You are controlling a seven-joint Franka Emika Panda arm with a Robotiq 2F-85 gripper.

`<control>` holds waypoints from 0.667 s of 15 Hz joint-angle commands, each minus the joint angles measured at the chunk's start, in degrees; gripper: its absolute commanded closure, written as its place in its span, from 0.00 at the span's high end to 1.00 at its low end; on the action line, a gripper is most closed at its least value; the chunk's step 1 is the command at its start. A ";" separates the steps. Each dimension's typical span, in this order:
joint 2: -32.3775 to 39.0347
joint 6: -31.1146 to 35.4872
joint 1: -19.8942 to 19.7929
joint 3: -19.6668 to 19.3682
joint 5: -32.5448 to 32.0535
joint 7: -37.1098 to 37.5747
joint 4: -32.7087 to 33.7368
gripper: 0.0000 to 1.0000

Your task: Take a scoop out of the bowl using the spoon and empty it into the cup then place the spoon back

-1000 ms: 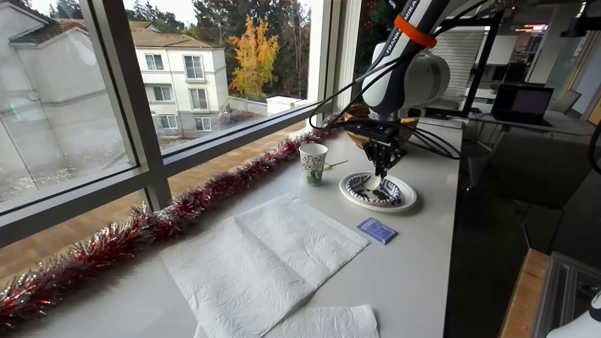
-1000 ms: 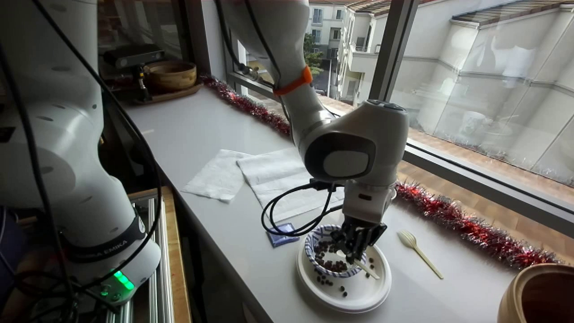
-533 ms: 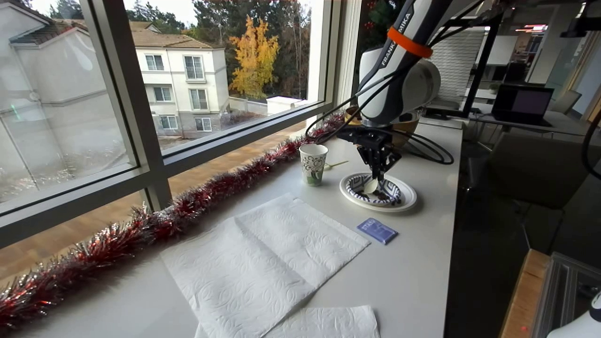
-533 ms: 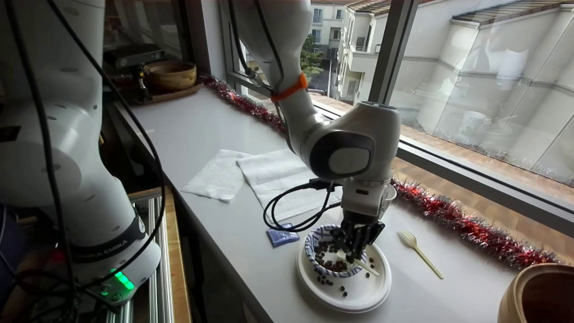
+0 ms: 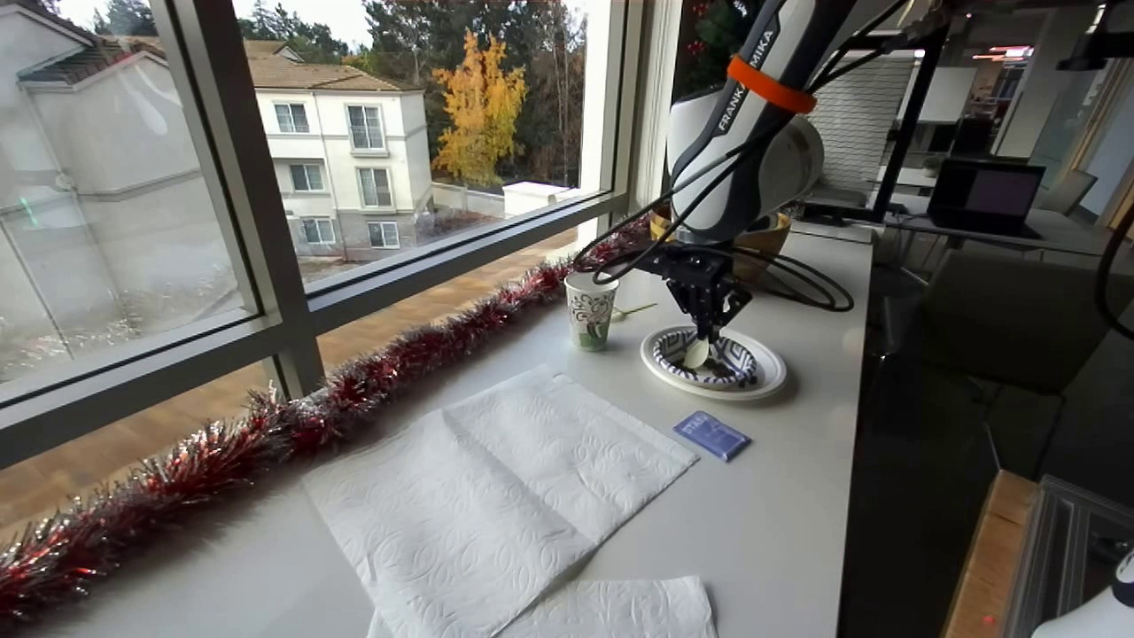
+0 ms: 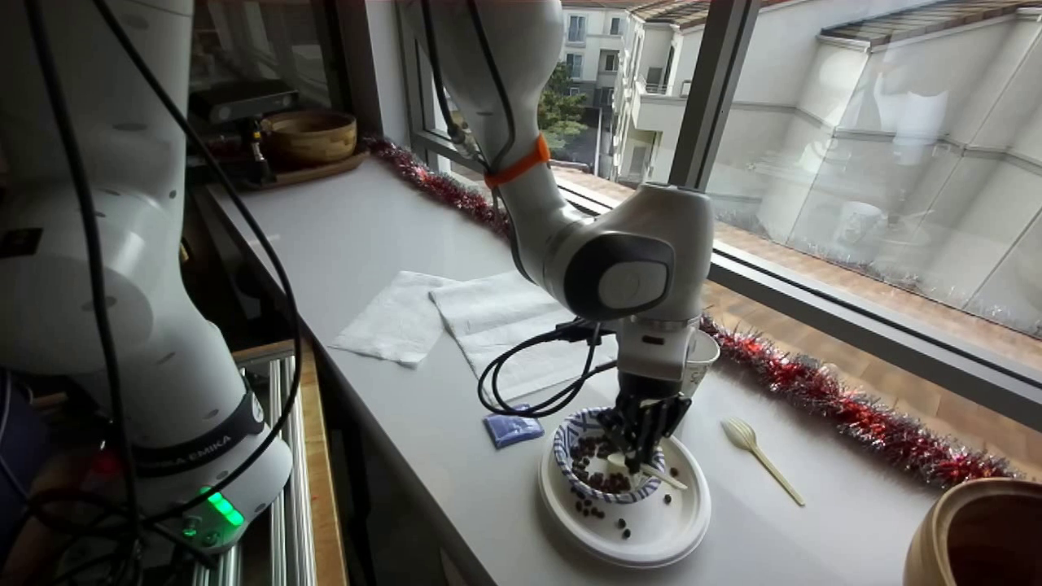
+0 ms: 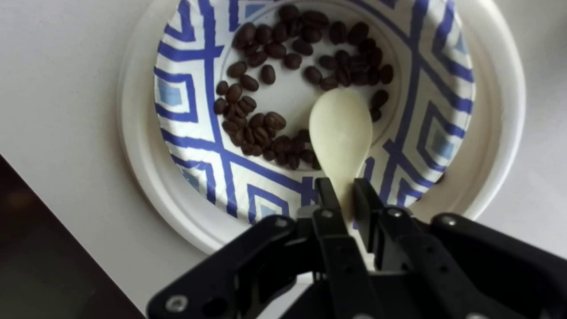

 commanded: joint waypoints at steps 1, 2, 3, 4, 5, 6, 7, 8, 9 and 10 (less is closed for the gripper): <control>0.51 -0.04 1.51 -1.07 -3.87 2.81 0.40 0.04; 0.45 0.16 1.60 -1.05 -4.51 2.66 0.22 0.04; 0.52 0.55 1.71 -1.15 -5.28 2.72 0.20 0.04; 0.53 0.73 1.59 -0.97 -5.65 2.44 0.15 0.04; 0.60 1.52 1.71 -1.05 -6.37 2.60 0.06 0.04; 0.53 1.88 1.58 -0.70 -6.29 2.40 -0.10 0.04; 0.66 2.51 1.98 -0.95 -6.87 3.26 -0.16 0.04; 0.47 2.77 1.82 -0.45 -6.33 2.90 -0.39 0.04; 0.49 3.22 1.97 -0.38 -6.27 3.08 -0.49 0.04; 0.47 3.72 1.99 -0.13 -5.86 2.86 -0.64 0.04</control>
